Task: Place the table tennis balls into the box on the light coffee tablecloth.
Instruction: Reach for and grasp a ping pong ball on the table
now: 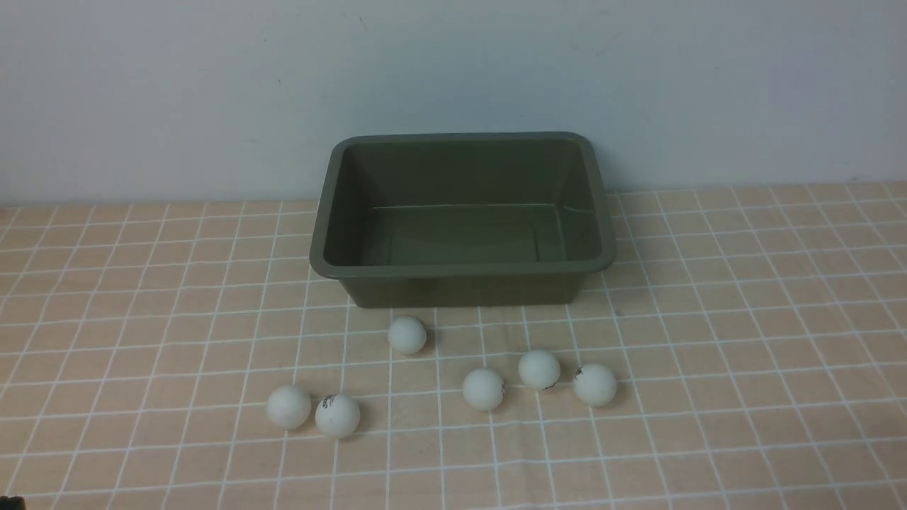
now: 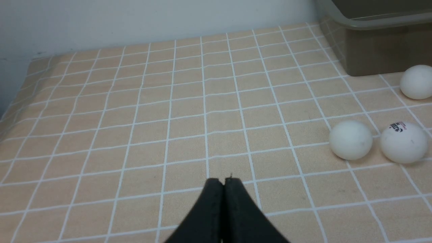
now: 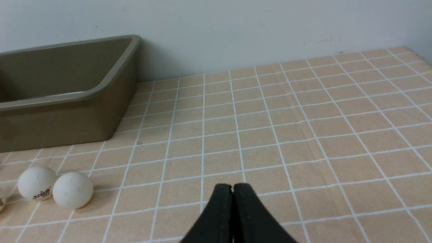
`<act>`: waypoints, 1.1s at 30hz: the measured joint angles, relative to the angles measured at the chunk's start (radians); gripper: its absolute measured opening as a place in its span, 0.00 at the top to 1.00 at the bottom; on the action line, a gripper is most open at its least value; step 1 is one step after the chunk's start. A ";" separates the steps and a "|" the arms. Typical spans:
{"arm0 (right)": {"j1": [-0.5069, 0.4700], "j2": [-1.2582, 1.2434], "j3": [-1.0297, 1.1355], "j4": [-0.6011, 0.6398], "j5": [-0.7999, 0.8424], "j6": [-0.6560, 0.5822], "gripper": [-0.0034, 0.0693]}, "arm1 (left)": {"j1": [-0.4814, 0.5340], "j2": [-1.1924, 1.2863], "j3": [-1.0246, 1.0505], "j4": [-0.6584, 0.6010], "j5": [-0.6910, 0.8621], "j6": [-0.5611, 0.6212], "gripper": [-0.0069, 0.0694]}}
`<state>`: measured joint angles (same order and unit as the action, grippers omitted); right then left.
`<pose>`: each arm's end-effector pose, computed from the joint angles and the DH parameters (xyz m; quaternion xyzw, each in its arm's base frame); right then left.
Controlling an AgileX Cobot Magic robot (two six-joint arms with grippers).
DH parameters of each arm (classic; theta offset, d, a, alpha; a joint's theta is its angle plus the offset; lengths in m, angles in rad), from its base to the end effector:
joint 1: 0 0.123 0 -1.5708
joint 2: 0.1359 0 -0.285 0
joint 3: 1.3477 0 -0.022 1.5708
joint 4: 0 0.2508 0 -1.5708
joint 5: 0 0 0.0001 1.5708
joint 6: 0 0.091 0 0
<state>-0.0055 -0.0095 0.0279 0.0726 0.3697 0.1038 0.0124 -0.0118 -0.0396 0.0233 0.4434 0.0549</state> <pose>0.0529 0.0021 0.1711 0.0634 0.8023 0.0597 0.5905 0.0493 0.0015 0.1873 0.0227 0.8059 0.0301 0.5908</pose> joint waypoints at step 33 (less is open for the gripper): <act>0.000 0.000 0.003 0.338 -0.154 0.080 0.98 | 0.000 0.000 0.000 -0.637 -0.004 -0.113 1.00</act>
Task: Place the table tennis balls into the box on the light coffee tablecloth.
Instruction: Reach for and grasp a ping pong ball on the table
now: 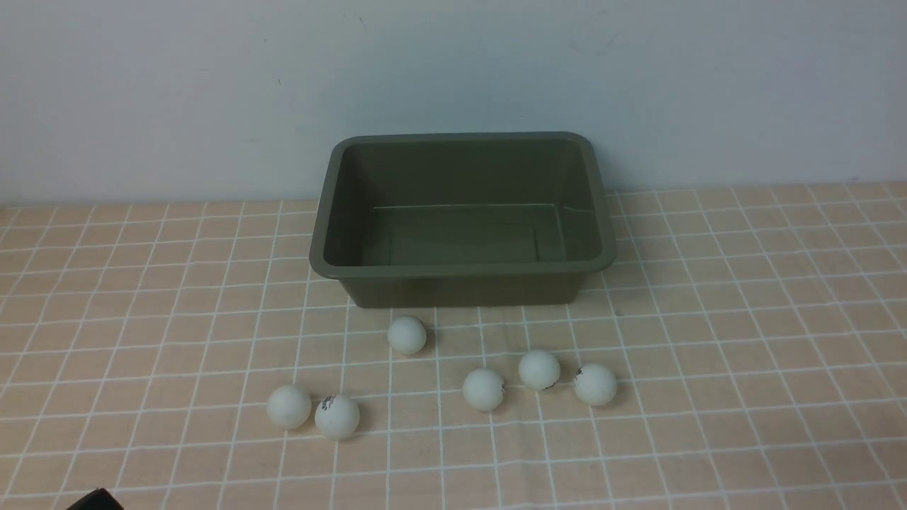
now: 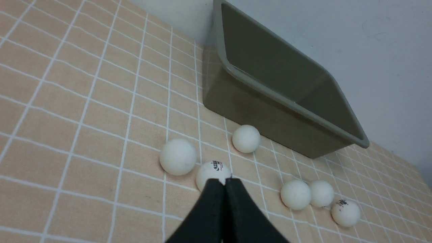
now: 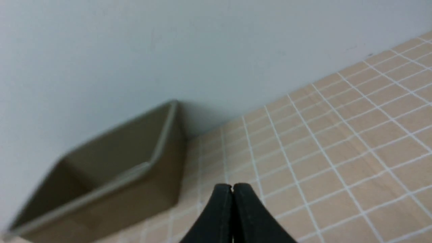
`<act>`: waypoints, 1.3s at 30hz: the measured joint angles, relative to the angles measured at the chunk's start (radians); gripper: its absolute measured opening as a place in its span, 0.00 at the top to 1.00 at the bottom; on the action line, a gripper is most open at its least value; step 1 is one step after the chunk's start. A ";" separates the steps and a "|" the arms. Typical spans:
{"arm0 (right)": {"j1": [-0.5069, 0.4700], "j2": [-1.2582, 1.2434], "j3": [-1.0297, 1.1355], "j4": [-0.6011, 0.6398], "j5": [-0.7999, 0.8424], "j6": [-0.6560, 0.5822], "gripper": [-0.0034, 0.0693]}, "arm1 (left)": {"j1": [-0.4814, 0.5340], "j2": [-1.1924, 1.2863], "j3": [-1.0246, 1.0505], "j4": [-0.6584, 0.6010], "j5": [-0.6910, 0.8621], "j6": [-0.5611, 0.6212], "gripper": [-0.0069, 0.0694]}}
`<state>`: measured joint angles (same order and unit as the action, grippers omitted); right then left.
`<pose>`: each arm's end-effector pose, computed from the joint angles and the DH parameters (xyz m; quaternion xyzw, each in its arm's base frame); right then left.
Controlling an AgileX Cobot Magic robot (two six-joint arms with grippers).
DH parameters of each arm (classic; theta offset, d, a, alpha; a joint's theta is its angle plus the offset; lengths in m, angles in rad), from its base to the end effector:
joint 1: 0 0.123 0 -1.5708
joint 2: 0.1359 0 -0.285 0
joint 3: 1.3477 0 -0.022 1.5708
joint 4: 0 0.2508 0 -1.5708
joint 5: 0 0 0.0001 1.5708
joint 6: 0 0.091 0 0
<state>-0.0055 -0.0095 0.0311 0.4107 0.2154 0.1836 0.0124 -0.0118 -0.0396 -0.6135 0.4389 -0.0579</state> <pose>0.0560 0.0075 0.1853 0.1921 0.7272 0.2191 0.6215 0.0487 -0.0217 0.1947 -0.1708 0.7618 -0.2783 0.5595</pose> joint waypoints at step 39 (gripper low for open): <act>0.000 0.000 -0.027 1.067 0.190 -0.560 0.87 | 0.000 0.000 -0.081 -1.064 0.011 1.059 0.98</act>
<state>-0.0055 -0.0095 0.0045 1.4777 0.4054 -0.3769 0.0124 -0.0118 -0.1207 -1.6775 0.4495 1.0006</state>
